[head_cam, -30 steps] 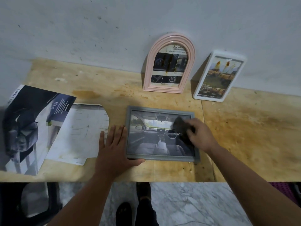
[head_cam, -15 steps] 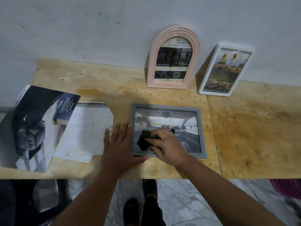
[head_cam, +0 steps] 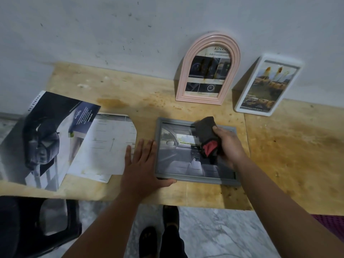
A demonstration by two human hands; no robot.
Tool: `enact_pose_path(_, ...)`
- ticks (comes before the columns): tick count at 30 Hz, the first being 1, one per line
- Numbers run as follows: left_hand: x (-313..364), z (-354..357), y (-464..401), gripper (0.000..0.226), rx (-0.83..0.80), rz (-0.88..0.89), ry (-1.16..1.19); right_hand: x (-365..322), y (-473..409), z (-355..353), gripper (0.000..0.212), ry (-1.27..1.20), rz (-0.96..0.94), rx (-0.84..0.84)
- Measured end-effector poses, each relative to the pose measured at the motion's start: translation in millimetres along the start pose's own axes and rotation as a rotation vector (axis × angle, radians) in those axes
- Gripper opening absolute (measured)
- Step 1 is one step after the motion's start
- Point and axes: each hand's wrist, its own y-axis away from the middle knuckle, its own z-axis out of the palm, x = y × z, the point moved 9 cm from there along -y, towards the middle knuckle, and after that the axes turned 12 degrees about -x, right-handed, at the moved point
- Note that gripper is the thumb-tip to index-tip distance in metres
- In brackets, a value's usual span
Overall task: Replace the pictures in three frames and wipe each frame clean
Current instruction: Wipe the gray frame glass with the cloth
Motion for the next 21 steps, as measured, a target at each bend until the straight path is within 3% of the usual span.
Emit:
enact_pose_path(3, -1, 0, 0, 0.139, 0.006, 0.005, 0.009, -25, -6, 2, 0.023, 0.605, -0.314, 0.145)
enact_pose_path(5, -1, 1, -1, 0.139, 0.002, 0.006, 0.006, -17, -12, 28, 0.029, 1.100, -0.441, 0.137)
enact_pose_path(7, -1, 2, -1, 0.139, 0.008, 0.005, 0.004, 7, -19, 56, 0.034, 1.388, -0.542, 0.112)
enact_pose_path(11, -2, 5, -2, 0.138, 0.010, -0.001, -0.019, 29, -7, 109, 0.034, 1.434, -0.753, 0.026)
enact_pose_path(18, -2, 9, -3, 0.136, 0.000, 0.009, -0.012, 57, 35, 123, 0.028, 1.394, -0.814, -0.242)
enact_pose_path(21, -4, 12, -4, 0.133, -0.012, -0.003, -0.028, 61, 44, 129, 0.025, 1.397, -0.749, -0.348)
